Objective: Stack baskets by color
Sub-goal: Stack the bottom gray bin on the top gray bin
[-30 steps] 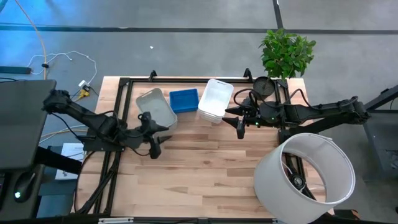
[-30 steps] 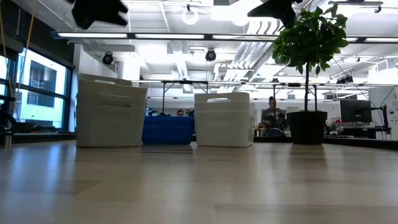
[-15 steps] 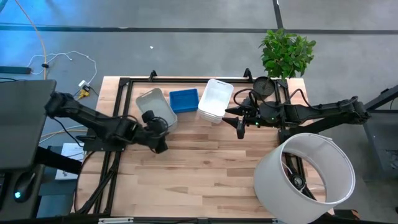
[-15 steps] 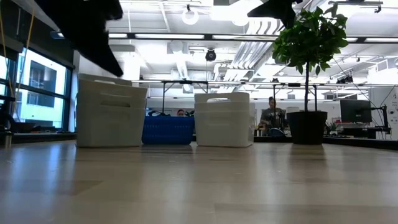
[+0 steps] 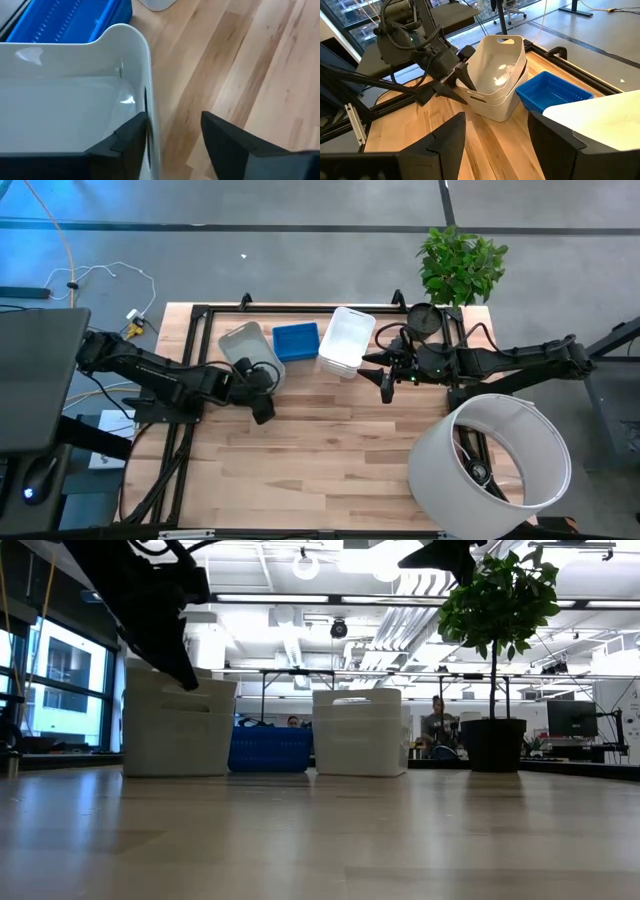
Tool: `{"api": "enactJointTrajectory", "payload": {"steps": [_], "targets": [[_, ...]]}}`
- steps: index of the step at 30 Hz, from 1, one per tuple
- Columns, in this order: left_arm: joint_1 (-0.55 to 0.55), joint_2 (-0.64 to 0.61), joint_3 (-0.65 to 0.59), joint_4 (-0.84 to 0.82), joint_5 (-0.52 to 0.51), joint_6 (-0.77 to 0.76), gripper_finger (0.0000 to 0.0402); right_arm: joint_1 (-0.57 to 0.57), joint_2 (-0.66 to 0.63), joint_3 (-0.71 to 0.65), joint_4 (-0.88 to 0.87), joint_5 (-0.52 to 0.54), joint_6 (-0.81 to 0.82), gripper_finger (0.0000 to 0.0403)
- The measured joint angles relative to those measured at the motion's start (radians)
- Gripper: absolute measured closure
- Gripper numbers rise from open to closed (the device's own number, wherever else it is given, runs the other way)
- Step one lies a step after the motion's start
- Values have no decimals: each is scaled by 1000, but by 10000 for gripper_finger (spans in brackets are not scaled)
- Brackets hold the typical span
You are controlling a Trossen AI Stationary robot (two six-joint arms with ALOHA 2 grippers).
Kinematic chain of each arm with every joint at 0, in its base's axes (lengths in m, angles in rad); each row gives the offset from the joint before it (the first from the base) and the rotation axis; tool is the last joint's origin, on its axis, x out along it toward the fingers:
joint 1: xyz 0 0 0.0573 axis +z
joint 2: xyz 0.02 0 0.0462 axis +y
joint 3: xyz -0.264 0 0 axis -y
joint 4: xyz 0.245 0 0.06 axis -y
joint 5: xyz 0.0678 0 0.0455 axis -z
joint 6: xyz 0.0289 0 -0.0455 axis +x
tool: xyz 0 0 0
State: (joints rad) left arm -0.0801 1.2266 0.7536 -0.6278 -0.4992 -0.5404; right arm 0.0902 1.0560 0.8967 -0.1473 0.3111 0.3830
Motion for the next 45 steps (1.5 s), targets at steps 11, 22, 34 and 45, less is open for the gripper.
{"api": "enactJointTrajectory", "payload": {"steps": [11,22,34,45], "targets": [[2,-5,0,13,-36,-7,390,0,0,0,0,0,1,201],[2,-41,28,-33,-36,-7,400,0,0,0,0,0,1,201],[8,-54,95,-88,-23,28,401,0,0,0,-10,0,-6,201],[9,16,94,-86,35,28,394,0,0,0,-14,0,2,201]]}}
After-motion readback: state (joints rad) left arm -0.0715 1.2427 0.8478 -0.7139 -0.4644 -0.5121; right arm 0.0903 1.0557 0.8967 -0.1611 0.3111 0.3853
